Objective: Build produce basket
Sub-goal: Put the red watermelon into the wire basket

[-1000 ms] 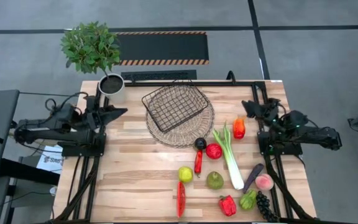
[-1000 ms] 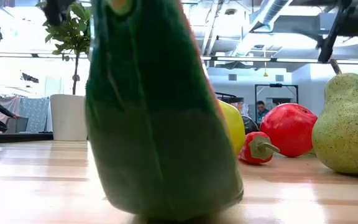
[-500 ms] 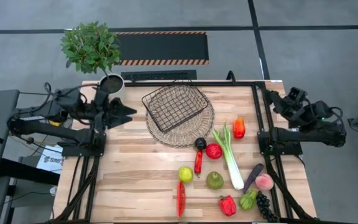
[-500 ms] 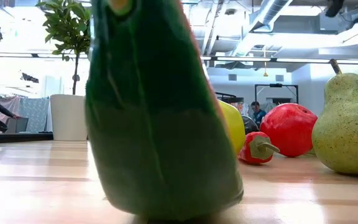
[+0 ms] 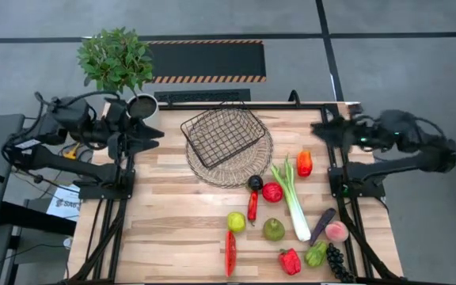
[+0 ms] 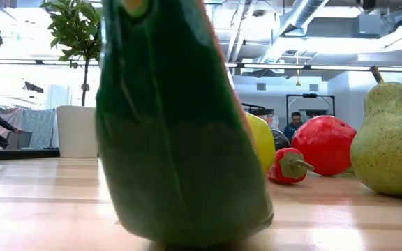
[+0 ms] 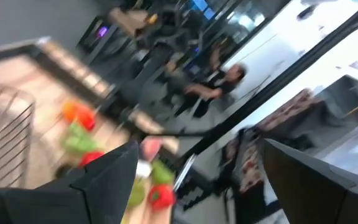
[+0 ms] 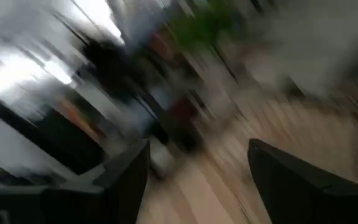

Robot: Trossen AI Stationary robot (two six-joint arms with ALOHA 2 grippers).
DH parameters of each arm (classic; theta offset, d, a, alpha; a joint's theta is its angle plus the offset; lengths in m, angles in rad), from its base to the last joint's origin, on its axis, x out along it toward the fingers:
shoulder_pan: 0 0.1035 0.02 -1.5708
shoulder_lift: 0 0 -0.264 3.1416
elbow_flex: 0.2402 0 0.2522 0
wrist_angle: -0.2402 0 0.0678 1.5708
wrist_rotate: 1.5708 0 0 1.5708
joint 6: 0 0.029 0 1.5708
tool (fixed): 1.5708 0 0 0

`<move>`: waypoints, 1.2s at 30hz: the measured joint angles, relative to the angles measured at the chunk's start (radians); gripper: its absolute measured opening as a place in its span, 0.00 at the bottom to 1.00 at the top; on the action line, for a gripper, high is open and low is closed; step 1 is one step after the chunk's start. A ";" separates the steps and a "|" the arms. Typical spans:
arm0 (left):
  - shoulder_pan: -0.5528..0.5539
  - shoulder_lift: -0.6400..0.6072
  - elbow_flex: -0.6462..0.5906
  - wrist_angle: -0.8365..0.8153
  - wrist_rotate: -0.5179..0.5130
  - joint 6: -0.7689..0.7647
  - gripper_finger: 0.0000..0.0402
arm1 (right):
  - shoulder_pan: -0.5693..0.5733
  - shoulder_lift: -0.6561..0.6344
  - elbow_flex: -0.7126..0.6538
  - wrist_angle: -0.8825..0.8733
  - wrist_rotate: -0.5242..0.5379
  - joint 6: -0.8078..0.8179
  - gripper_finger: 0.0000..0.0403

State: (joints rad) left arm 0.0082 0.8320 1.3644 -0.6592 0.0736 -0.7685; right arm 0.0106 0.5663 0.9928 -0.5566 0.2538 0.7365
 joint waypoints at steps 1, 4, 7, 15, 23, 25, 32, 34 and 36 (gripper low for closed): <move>0.000 0.011 0.025 -0.063 -0.006 -0.001 0.81 | 0.006 0.048 0.046 -0.124 0.001 0.035 0.72; 0.000 0.052 0.092 -0.225 -0.039 -0.018 0.81 | 0.016 0.184 0.155 -0.427 0.002 0.142 0.72; 0.000 0.091 0.132 -0.326 -0.053 -0.037 0.81 | 0.017 0.290 0.209 -0.606 0.001 0.237 0.72; -0.007 0.172 0.138 -0.435 -0.050 0.048 0.81 | 0.083 0.493 0.222 -0.715 -0.078 0.357 0.72; -0.038 0.229 0.137 -0.442 -0.018 0.060 0.81 | 0.274 0.592 0.222 -0.716 -0.121 0.582 0.72; -0.049 0.239 0.137 -0.441 -0.017 0.077 0.81 | 0.318 0.600 0.222 -0.716 -0.120 0.632 0.72; -0.107 0.256 0.137 -0.356 0.054 0.030 0.81 | 0.378 0.592 0.222 -0.717 -0.106 0.759 0.72; -0.136 0.262 0.137 -0.314 0.044 0.038 0.81 | 0.383 0.592 0.222 -0.720 -0.095 0.777 0.72; -0.169 0.274 0.137 -0.256 0.021 0.053 0.81 | 0.383 0.594 0.222 -0.726 -0.095 0.782 0.72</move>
State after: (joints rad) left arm -0.1606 1.1059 1.5016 -0.9155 0.0948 -0.7153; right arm 0.3939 1.1603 1.2144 -1.2829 0.1589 1.5188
